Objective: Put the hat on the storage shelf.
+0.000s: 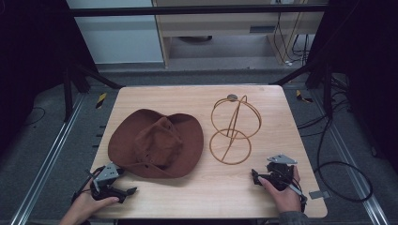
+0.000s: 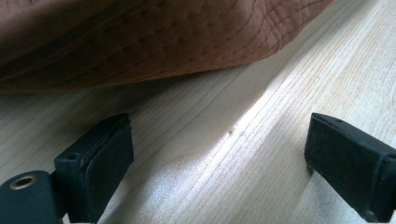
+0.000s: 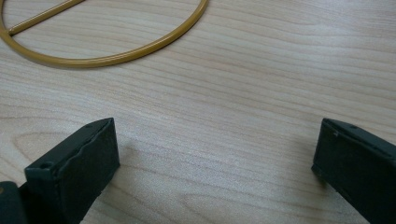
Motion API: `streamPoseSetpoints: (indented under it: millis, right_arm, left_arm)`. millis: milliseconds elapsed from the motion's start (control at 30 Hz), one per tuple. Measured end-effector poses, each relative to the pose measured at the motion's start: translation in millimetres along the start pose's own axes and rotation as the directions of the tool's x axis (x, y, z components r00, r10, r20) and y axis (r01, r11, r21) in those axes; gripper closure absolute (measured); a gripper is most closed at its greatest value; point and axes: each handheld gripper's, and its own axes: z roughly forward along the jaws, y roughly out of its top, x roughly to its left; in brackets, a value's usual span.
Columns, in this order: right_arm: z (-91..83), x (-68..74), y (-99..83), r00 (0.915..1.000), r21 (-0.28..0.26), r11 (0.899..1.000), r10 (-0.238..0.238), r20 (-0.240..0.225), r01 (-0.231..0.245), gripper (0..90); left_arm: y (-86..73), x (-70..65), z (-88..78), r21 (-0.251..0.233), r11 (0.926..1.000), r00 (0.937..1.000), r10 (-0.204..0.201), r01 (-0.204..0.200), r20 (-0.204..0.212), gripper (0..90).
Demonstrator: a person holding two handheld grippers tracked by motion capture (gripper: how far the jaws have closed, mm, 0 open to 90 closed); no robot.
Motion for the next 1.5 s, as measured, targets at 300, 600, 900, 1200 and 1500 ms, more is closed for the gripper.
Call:
streamPoseSetpoints:
  millis: [300,600,900,1200,1500]
  right_arm:
    - [0.1,-0.2,0.2,1.0,0.0,1.0,-0.002,0.001,0.002,0.4]
    - [0.1,-0.2,0.2,1.0,0.0,1.0,-0.002,0.0,0.002,0.4]
    - [0.1,-0.1,0.2,1.0,0.0,1.0,-0.002,0.001,0.002,0.4]
    - [0.1,-0.2,0.2,1.0,0.0,1.0,-0.003,0.001,0.003,0.4]
    - [0.1,-0.2,0.1,1.0,0.0,1.0,-0.003,0.001,0.003,0.4]
  left_arm:
    - [3.5,-1.0,-4.6,0.049,0.9985,0.9996,-0.023,0.023,0.014,6.7]
    - [8.2,-5.6,-21.4,-0.004,1.0,0.9987,-0.004,0.005,0.051,15.5]
    - [16.6,-26.4,-27.1,-0.052,0.9971,0.9888,0.063,-0.057,0.135,18.4]
    - [47.9,-45.6,-43.4,-0.213,0.9751,0.9786,0.099,-0.059,0.18,16.3]
    - [100.1,-35.5,-35.1,-0.144,0.9887,0.9912,0.058,-0.041,0.119,13.3]
